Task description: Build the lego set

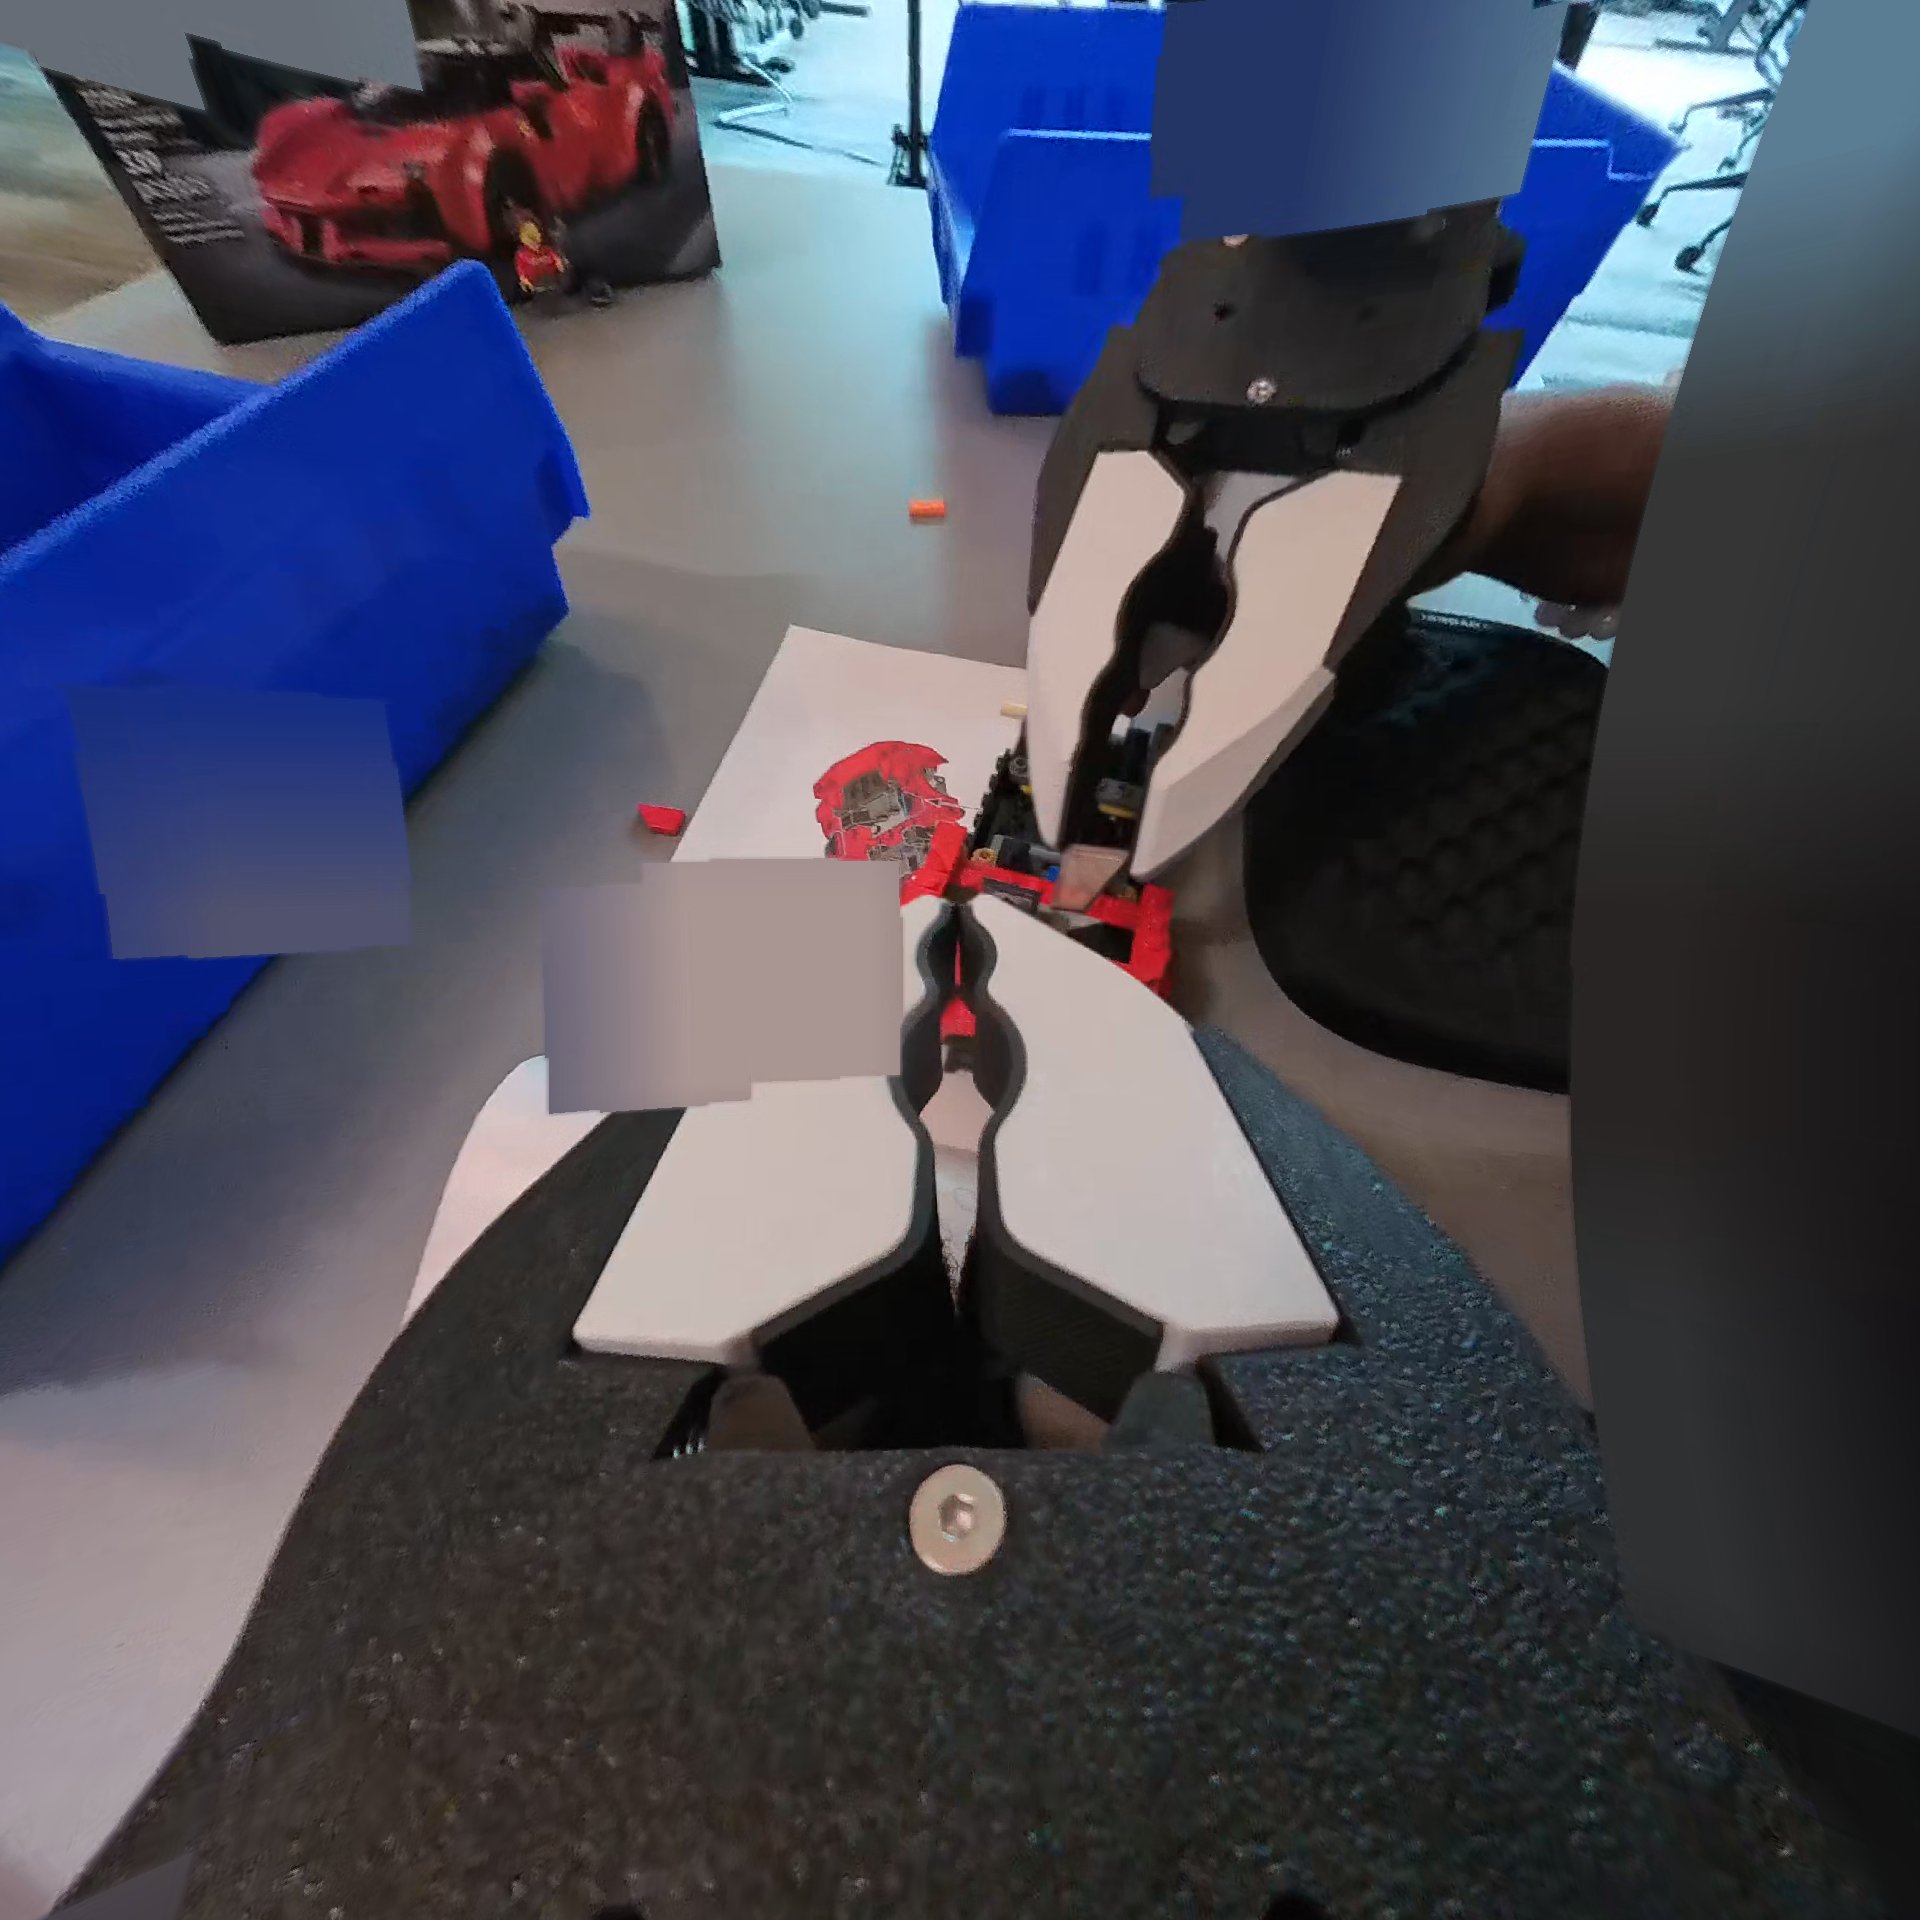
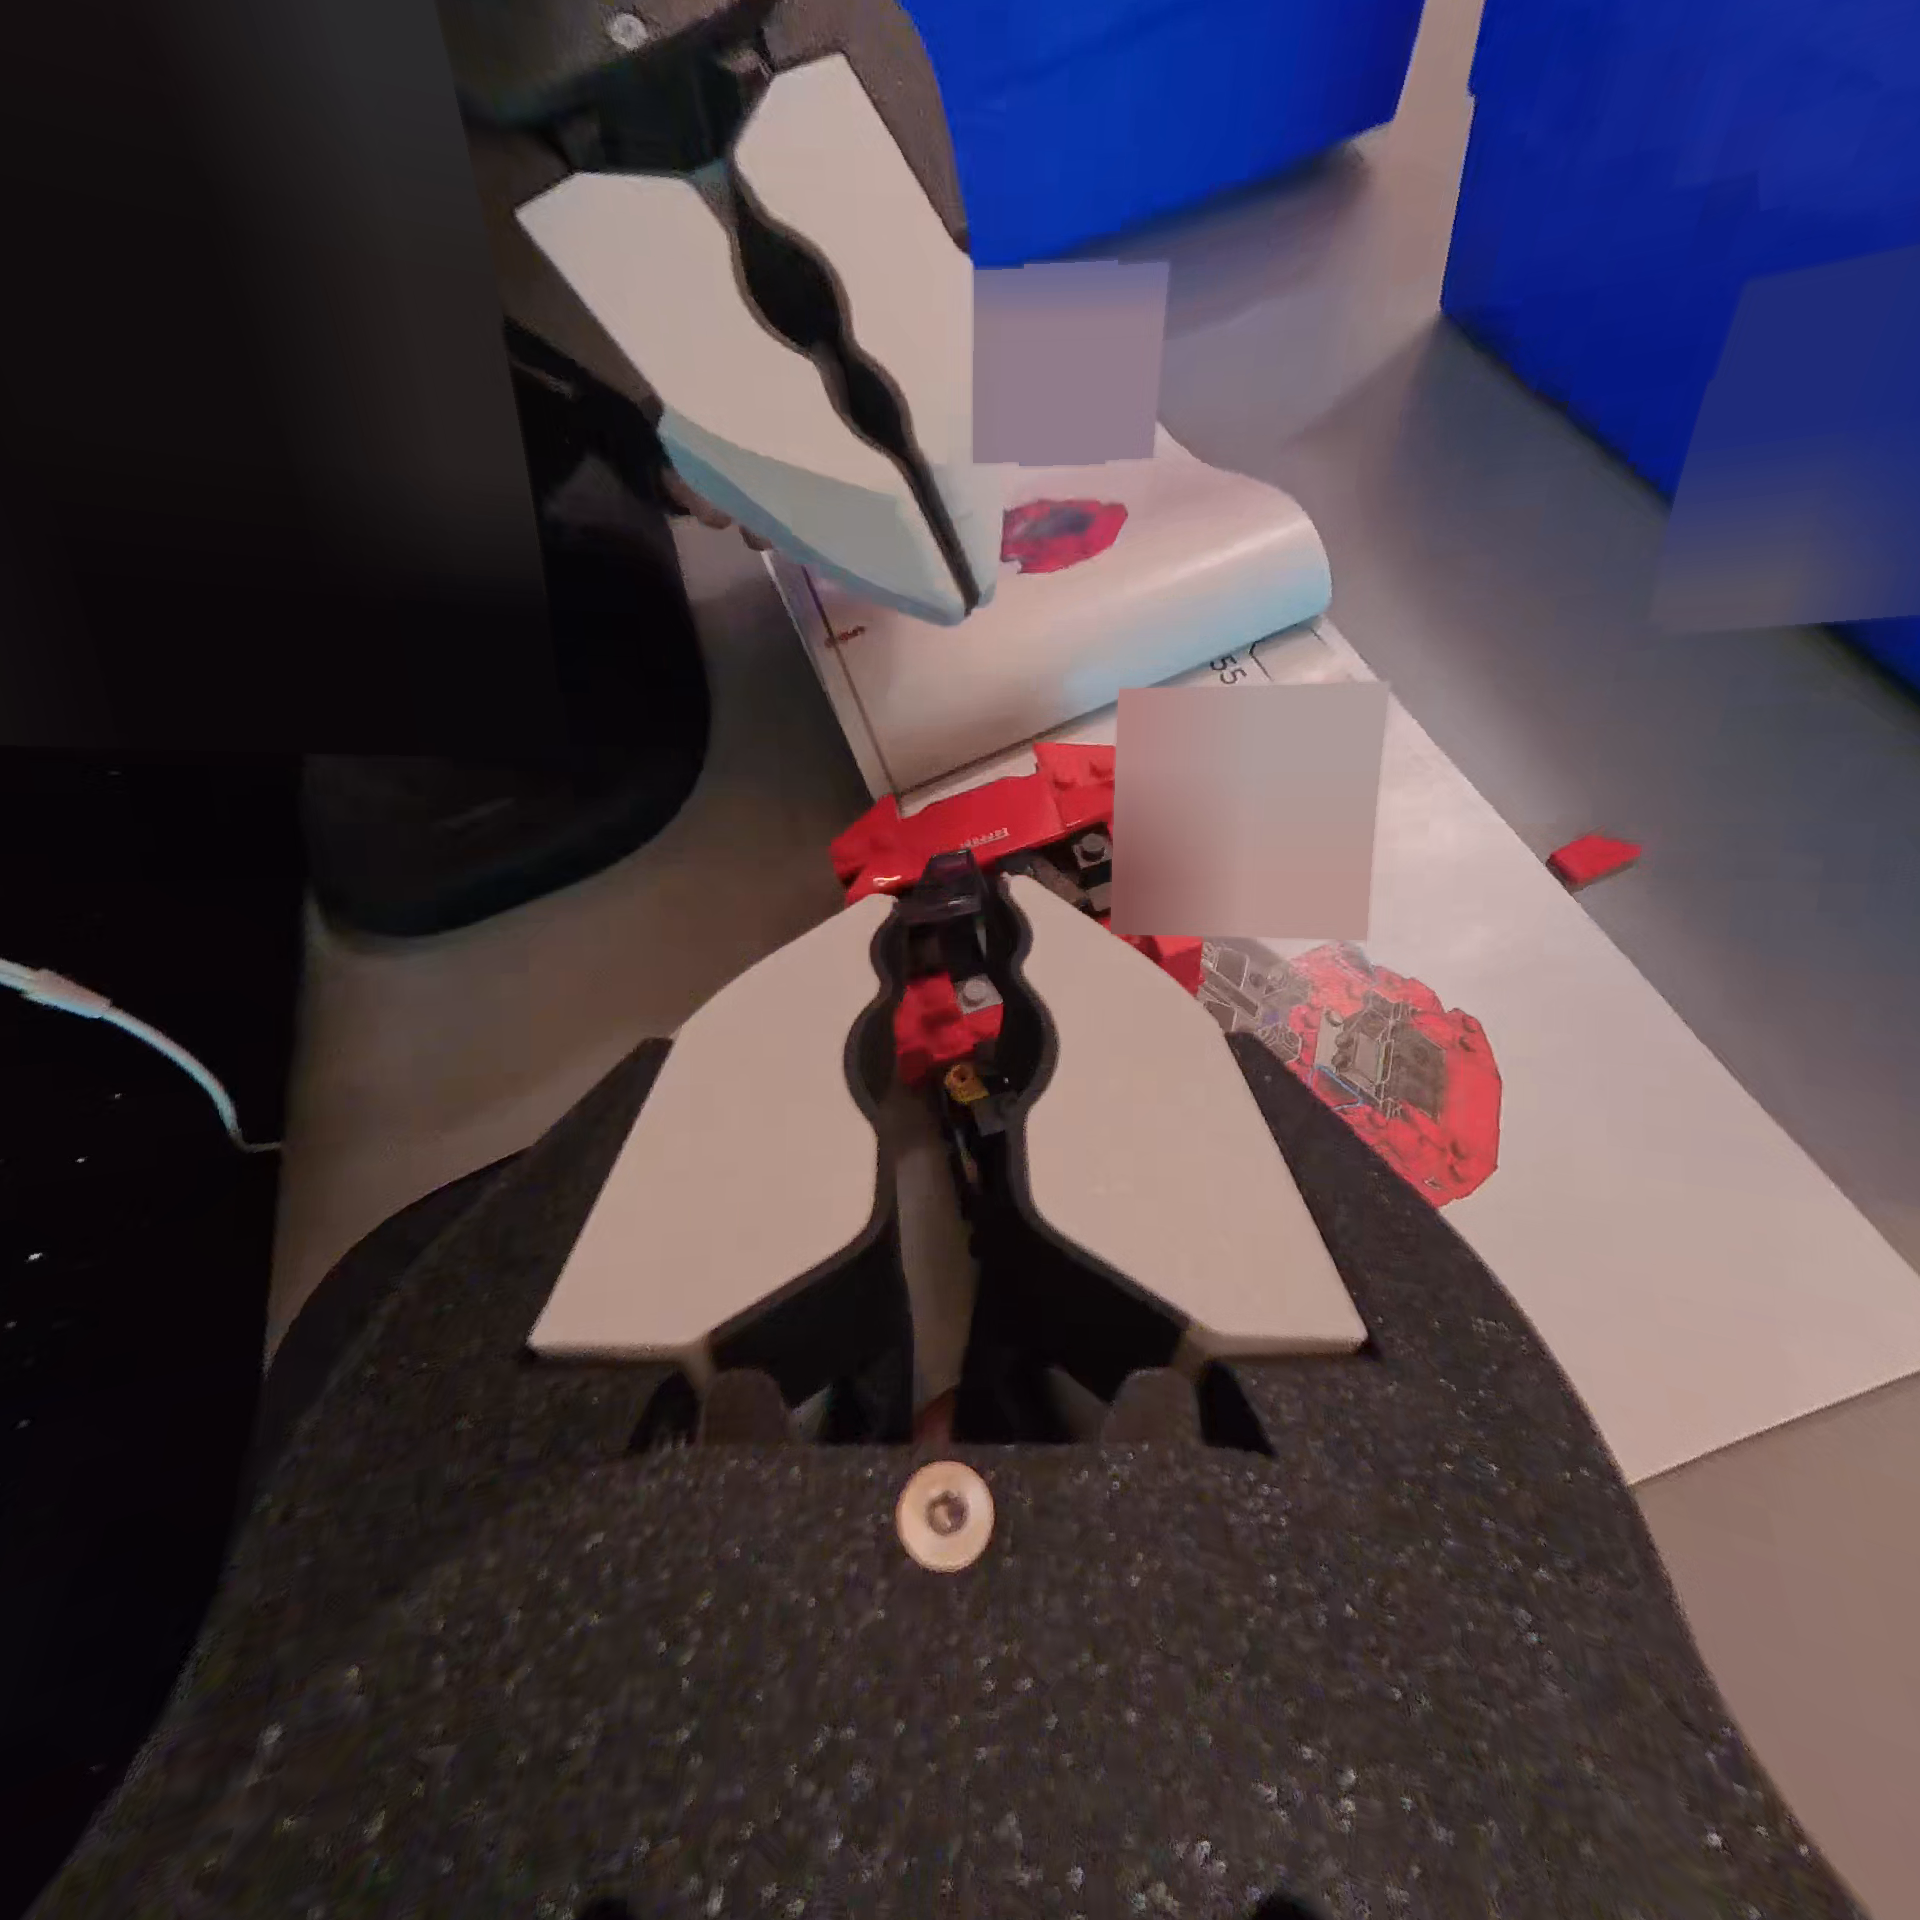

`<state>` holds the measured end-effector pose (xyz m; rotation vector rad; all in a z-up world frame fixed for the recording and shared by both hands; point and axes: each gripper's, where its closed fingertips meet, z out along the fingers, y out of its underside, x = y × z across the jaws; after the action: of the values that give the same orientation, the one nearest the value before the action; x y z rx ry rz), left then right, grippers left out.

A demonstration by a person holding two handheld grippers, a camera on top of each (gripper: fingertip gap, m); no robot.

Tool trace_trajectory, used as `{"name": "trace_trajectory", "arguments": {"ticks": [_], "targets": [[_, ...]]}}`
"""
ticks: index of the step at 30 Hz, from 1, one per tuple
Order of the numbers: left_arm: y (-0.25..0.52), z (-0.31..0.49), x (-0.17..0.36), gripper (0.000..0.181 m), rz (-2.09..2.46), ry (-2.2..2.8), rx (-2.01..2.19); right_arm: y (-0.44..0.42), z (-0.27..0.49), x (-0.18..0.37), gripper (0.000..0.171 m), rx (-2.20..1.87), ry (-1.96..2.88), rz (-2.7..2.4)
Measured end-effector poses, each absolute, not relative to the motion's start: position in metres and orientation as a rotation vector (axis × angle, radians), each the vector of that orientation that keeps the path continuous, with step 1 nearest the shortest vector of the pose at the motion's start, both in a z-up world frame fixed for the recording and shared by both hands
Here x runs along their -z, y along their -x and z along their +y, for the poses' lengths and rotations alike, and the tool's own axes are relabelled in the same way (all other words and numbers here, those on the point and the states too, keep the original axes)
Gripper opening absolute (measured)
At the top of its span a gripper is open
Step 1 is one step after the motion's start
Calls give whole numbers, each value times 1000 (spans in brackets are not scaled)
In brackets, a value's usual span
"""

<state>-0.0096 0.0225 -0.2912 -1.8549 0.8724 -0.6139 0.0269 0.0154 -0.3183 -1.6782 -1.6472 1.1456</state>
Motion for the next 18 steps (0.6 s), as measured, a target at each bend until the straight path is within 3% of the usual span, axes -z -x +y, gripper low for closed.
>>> {"name": "trace_trajectory", "arguments": {"ticks": [18], "targets": [[-24,17,322,0,1217,1906,584,-23,17,331,14,-1051,1742,-1766]]}}
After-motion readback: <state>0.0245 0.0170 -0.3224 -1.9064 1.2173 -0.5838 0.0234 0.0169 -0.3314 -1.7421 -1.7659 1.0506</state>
